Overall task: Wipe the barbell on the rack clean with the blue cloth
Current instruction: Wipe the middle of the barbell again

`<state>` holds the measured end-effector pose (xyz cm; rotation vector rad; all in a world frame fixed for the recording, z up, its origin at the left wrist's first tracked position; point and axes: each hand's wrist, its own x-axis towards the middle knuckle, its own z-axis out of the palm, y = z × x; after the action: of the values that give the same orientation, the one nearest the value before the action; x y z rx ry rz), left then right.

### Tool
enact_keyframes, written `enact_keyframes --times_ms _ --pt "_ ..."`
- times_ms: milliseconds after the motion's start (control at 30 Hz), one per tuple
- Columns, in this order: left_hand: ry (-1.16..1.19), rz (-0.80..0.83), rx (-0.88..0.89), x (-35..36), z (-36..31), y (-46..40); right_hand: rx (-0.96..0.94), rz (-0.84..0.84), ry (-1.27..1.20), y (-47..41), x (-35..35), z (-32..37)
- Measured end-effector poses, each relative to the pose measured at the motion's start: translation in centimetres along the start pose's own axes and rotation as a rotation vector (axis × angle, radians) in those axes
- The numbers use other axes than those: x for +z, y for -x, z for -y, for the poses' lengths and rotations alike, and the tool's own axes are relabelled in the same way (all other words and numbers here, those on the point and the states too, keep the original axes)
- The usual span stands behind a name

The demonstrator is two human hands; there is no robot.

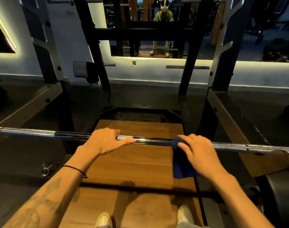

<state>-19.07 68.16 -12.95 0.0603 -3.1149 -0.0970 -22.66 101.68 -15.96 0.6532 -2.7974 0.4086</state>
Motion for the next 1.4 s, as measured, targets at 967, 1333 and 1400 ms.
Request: enact_keyframes --times_ms 967,1333,1400 --pt "0.197 -0.620 0.159 5.2 -0.4 2.8 -0.108 0.103 0.068 -2.1 0.5 8.9" --pt "0.177 -0.509 0.158 4.5 -0.6 3.3 0.053 -0.193 0.099 -0.1 2.2 7.1" --pt "0.177 -0.472 0.142 4.3 -0.6 3.4 0.011 -0.150 0.068 -1.3 3.0 11.2"
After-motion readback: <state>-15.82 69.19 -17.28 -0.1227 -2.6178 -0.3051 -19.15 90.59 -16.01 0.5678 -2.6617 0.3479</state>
